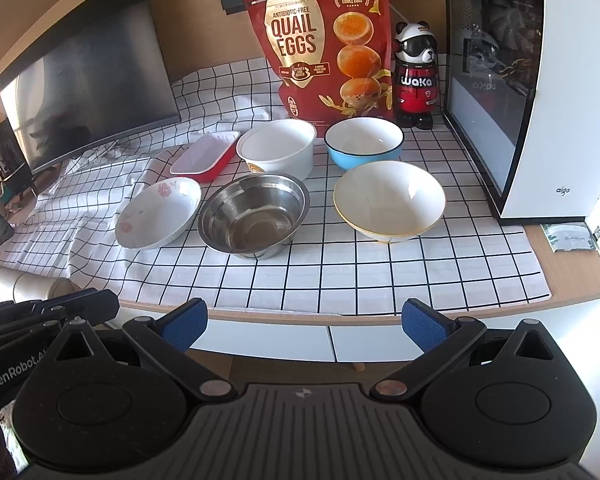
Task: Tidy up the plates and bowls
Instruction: 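Move the left gripper toward the rim of the steel bowl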
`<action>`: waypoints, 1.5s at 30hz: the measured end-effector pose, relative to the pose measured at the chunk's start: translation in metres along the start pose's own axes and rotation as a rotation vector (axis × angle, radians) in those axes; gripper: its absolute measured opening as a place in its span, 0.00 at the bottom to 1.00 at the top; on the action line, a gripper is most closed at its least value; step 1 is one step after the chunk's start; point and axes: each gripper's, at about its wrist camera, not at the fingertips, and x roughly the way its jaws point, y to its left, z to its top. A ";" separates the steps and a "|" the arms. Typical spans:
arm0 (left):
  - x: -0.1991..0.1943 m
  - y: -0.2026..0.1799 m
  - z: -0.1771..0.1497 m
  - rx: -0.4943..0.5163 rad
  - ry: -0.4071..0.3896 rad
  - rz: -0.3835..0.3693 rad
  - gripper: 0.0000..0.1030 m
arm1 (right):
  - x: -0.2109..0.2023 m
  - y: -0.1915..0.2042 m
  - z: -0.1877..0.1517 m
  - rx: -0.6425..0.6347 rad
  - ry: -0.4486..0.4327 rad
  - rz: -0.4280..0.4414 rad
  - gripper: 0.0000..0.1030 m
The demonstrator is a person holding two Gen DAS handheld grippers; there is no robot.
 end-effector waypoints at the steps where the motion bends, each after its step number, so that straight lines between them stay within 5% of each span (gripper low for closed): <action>1: 0.001 0.001 0.001 0.000 0.002 0.000 0.12 | 0.001 0.000 0.001 0.003 0.000 0.001 1.00; 13: 0.049 0.046 0.038 -0.083 0.038 -0.046 0.12 | 0.051 0.010 0.032 0.060 -0.016 -0.013 1.00; 19: 0.101 0.087 0.060 -0.145 0.082 -0.168 0.12 | 0.092 0.027 0.046 0.077 -0.015 -0.030 1.00; 26: 0.156 0.126 0.075 -0.041 0.170 -0.184 0.12 | 0.143 0.037 0.046 0.211 0.074 -0.030 1.00; 33: 0.214 0.169 0.093 -0.179 0.313 -0.450 0.12 | 0.171 0.045 0.043 0.292 0.142 -0.139 1.00; 36: 0.233 0.168 0.100 -0.159 0.356 -0.407 0.12 | 0.183 0.047 0.048 0.250 0.158 -0.161 1.00; 45: 0.280 0.167 0.116 -0.207 0.291 -0.252 0.13 | 0.235 0.045 0.082 0.061 0.161 -0.091 0.95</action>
